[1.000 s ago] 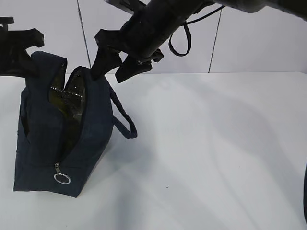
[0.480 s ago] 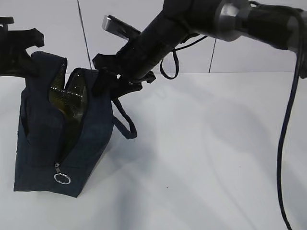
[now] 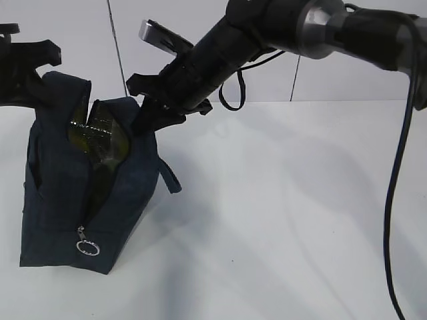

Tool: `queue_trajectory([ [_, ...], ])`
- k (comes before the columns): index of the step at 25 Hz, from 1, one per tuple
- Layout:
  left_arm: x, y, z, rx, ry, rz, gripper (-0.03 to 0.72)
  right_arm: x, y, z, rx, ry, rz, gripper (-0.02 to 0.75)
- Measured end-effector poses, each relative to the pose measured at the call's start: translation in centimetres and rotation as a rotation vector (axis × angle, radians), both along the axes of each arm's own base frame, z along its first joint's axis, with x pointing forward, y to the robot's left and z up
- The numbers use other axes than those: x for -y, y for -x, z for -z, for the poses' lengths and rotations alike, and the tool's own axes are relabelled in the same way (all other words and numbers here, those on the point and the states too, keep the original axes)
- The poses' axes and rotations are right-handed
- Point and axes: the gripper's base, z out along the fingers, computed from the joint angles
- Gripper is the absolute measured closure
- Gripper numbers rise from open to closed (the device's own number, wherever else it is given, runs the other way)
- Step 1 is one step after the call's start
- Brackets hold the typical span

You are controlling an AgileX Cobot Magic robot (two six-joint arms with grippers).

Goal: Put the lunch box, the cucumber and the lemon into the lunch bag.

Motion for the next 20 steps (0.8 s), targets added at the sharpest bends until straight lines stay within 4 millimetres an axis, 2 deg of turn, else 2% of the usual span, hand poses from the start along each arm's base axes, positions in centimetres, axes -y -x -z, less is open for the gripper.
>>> queue_trajectory([
  [5, 1.2, 0.4, 0.0, -0.003, 0.01, 0.037, 0.694, 0.5, 0.5, -1.9, 0.036, 0.028, -0.015, 0.728],
  [11, 3.6, 1.1, -0.1, 0.002, 0.056, 0.092, 0.694, 2.2, 1.7, -4.9, 0.078, 0.163, -0.017, 0.728],
  [17, 6.0, 1.6, -0.6, 0.058, 0.12, 0.13, 0.694, 3.7, 2.2, -7.0, 0.13, 0.278, 0.053, 0.728],
  [20, 7.0, 1.4, 0.1, 0.044, 0.134, 0.142, 0.694, 4.4, 2.3, -7.8, 0.153, 0.323, 0.089, 0.728],
])
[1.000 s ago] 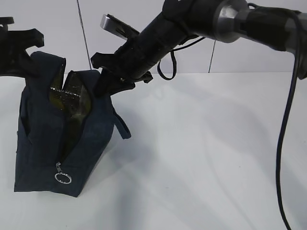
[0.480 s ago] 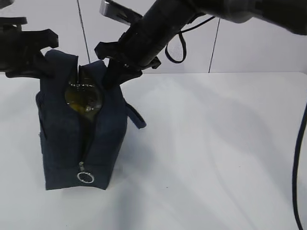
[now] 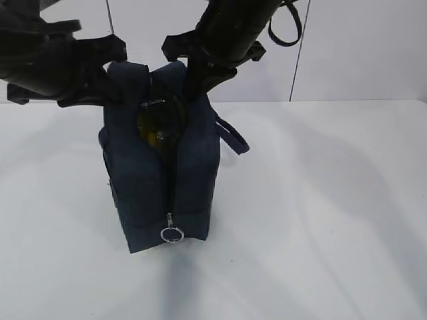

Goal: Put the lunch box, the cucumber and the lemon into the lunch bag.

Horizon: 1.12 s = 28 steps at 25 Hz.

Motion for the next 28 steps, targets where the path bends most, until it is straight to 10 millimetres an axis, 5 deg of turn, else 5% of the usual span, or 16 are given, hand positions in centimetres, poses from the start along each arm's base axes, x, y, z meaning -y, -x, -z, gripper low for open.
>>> queue_trajectory([
  [5, 1.2, -0.3, 1.1, -0.025, 0.019, 0.008, 0.694, 1.4, 0.3, -1.0, 0.022, 0.05, 0.054, 0.729],
  [12, 3.3, -1.6, 0.0, 0.002, 0.033, 0.057, 0.694, 3.4, 1.5, -0.2, -0.024, 0.112, 0.085, 0.729],
  [20, 6.3, -2.5, 2.0, -0.063, 0.008, 0.12, 0.694, 4.4, 1.7, -0.6, -0.008, 0.142, 0.1, 0.729],
  [28, 6.7, -2.8, 2.3, -0.052, 0.016, 0.117, 0.694, 5.4, 1.4, -0.4, -0.013, 0.152, 0.125, 0.729],
])
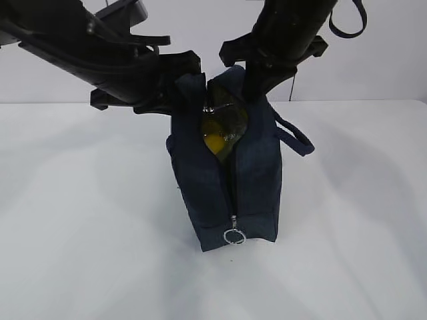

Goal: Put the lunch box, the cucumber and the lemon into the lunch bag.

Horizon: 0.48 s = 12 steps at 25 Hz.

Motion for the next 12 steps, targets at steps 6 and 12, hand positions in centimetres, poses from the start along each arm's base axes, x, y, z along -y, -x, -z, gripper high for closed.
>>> queue_trajectory([
  [6, 0.11, -0.35, 0.28, 0.016, 0.005, -0.011, 0.694, 0.08, 0.17, 0.82, -0.022, 0.009, 0.001, 0.729],
  [12, 0.27, -0.7, 0.74, 0.019, 0.007, -0.019, 0.692, 0.1, 0.2, 0.95, -0.026, 0.012, 0.001, 0.729],
])
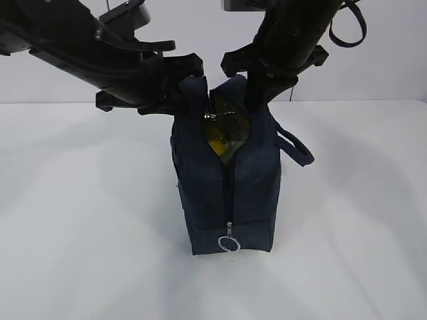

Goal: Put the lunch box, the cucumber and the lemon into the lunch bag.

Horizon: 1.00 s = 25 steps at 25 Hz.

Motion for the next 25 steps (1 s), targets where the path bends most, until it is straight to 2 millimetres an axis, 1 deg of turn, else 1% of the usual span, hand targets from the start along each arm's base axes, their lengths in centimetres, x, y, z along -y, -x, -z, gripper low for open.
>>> queue_trajectory([
  [6, 0.0, -0.1, -0.1, 0.007, 0.005, -0.004, 0.687, 0.0, 0.0, 0.0, 0.004, 0.006, -0.011, 0.717],
  [8, 0.0, -0.1, -0.1, 0.007, 0.005, -0.004, 0.678, 0.0, 0.0, 0.0, 0.005, 0.006, -0.011, 0.68],
  [10, 0.0, -0.1, -0.1, 0.007, 0.005, -0.004, 0.657, 0.0, 0.0, 0.0, 0.005, 0.006, -0.013, 0.593],
  [13, 0.0, -0.1, 0.0, 0.006, 0.004, -0.004, 0.584, 0.1, 0.1, -0.2, 0.011, 0.004, -0.013, 0.43],
  [14, 0.0, -0.1, 0.0, 0.006, 0.004, -0.004, 0.546, 0.1, 0.1, -0.2, 0.011, 0.003, -0.013, 0.387],
  [16, 0.0, -0.1, 0.0, 0.01, 0.002, -0.003, 0.465, 0.1, 0.1, -0.2, 0.013, 0.008, -0.013, 0.342],
  [19, -0.1, -0.1, 0.0, 0.019, -0.016, 0.005, 0.333, 0.3, 0.0, -0.2, 0.024, 0.029, -0.012, 0.319],
  [20, -0.1, -0.1, 0.1, 0.02, -0.021, 0.008, 0.309, 0.4, 0.0, -0.3, 0.028, 0.036, -0.012, 0.316],
  [23, -0.2, 0.0, 0.0, 0.026, -0.036, 0.017, 0.272, 0.6, 0.0, -0.6, 0.047, 0.059, -0.012, 0.315],
  [25, -0.3, 0.2, -0.5, 0.031, -0.044, 0.026, 0.265, 0.9, 0.4, -1.5, 0.072, 0.062, -0.011, 0.315],
])
